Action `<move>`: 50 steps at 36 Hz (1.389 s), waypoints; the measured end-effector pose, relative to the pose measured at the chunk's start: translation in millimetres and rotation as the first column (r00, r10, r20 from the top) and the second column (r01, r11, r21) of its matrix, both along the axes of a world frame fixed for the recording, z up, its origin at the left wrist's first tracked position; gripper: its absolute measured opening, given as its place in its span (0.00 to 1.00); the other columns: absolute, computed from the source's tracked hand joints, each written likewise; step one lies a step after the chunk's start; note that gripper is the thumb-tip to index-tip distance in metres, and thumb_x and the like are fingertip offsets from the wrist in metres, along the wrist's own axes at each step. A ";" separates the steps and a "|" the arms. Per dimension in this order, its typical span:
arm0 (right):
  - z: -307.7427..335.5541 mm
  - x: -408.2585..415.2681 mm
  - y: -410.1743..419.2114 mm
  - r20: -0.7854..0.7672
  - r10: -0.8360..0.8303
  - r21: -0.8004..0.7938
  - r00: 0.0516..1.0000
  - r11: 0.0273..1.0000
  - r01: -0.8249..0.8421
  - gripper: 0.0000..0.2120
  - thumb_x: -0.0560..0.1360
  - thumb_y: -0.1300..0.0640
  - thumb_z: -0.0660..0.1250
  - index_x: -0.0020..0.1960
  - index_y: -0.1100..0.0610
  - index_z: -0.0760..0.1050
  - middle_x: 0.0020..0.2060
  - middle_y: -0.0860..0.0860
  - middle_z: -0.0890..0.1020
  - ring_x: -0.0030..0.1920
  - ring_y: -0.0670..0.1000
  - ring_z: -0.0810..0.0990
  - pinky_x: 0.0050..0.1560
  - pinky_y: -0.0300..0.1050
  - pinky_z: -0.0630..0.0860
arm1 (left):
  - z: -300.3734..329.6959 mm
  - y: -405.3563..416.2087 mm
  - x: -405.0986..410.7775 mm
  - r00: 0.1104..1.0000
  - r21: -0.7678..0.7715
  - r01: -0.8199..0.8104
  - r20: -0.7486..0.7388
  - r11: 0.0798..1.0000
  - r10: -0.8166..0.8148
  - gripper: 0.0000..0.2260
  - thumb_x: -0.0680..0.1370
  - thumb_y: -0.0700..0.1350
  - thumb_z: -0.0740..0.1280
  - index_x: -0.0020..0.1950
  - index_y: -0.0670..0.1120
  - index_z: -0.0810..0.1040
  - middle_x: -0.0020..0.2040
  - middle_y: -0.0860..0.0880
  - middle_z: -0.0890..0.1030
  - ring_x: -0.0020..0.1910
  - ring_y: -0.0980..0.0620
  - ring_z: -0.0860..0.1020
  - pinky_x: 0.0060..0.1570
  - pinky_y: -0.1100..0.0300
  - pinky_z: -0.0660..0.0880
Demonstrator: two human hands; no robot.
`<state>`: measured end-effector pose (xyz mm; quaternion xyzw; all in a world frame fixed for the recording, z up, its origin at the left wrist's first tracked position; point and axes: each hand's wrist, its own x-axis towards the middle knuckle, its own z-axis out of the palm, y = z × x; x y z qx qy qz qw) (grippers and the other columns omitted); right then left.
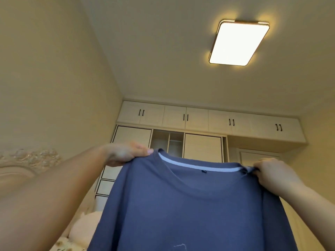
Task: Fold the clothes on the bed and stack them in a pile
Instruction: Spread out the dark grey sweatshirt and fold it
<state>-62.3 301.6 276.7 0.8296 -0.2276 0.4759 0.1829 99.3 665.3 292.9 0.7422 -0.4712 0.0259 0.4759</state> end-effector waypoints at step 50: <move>-19.1 11.5 108.0 0.455 0.344 0.126 0.821 0.888 -0.442 0.47 0.71 0.31 0.59 0.77 0.47 0.36 0.75 0.47 0.56 0.76 0.52 0.45 0.66 0.76 0.49 | -32.7 3.8 -33.0 0.176 -0.611 -0.614 0.512 0.500 0.841 0.48 0.73 0.69 0.59 0.78 0.43 0.39 0.78 0.42 0.39 0.76 0.46 0.41 0.72 0.56 0.37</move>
